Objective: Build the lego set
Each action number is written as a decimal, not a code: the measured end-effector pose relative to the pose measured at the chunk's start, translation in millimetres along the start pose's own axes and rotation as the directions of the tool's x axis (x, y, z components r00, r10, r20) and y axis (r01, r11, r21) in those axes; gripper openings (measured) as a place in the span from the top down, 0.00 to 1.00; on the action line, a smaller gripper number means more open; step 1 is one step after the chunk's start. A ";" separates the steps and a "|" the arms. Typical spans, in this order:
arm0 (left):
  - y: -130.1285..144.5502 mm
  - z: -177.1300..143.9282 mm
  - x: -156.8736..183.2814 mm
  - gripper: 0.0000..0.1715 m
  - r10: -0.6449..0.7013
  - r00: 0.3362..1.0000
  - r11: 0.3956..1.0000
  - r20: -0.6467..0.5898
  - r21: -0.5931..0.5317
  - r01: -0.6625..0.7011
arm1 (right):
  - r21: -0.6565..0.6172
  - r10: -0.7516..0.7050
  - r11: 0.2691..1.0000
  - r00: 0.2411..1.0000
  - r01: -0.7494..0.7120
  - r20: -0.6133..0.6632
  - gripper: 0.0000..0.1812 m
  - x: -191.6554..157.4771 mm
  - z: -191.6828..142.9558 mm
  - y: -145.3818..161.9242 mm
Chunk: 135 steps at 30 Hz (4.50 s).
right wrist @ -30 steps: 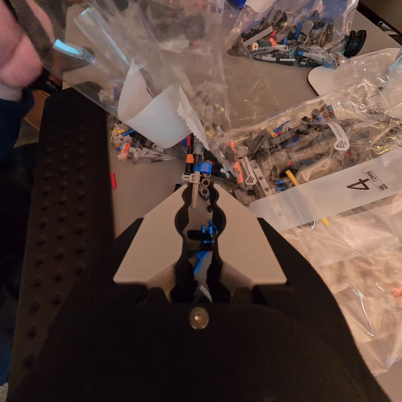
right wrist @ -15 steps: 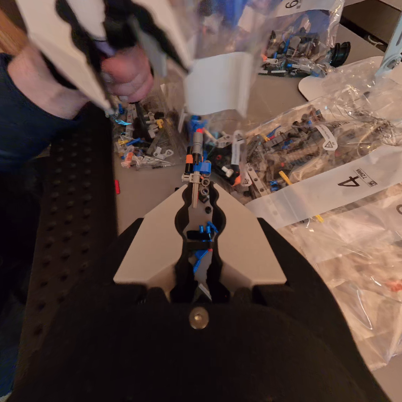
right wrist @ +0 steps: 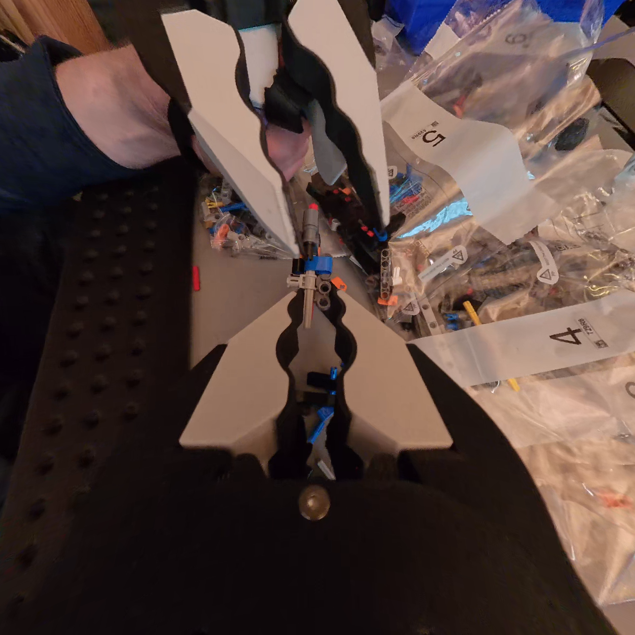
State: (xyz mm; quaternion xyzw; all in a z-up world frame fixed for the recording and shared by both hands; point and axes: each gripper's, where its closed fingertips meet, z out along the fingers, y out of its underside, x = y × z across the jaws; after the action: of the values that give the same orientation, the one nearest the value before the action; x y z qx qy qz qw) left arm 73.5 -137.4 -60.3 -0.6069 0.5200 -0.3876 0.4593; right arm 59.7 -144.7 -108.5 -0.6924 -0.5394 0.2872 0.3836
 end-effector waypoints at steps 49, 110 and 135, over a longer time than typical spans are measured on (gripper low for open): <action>21.7 -16.1 5.2 0.92 0.027 0.997 0.997 -0.068 -0.066 -0.031 | 0.146 -0.056 0.988 0.998 0.058 -0.017 0.93 -4.9 -25.0 -25.1; 15.3 -15.8 16.8 0.92 0.079 0.991 0.996 -0.111 -0.031 -0.083 | 0.144 -0.149 0.978 0.988 0.151 -0.025 0.86 -15.8 -23.1 -27.0; 13.1 -45.0 -11.7 0.92 0.053 0.999 0.998 -0.004 0.013 -0.053 | -0.041 0.011 0.999 0.999 -0.009 0.050 0.89 -4.6 -19.7 23.8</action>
State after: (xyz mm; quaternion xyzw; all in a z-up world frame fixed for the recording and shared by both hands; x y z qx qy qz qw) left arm 25.4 -133.3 -60.3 -0.5890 0.5344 -0.3798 0.4725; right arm 87.0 -156.5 -117.9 -0.6952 -0.5512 0.2955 0.3543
